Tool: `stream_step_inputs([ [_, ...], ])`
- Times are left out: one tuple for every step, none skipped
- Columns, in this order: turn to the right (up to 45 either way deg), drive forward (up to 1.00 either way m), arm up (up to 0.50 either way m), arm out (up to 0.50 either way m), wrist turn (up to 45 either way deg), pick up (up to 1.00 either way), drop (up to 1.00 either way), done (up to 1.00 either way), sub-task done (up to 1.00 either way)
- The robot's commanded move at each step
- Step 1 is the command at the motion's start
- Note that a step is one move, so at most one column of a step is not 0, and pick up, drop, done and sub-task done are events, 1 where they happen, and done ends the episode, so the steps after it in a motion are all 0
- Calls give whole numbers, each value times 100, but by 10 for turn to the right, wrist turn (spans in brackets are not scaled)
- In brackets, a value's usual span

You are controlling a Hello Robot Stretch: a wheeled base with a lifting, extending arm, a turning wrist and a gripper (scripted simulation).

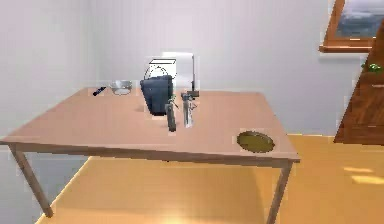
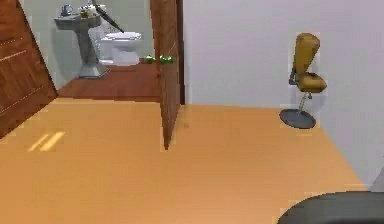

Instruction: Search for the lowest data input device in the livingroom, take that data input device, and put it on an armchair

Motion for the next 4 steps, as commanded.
stream_step_inputs([
  [450, 0, 0, 0, 0, 0, 0, 0, 0],
  [330, 0, 0, 0, 0, 0, 0, 0, 0],
  [0, 0, 42, 0, 0, 0, 0, 0, 0],
  [0, 0, 0, 42, 0, 0, 0, 0, 0],
])
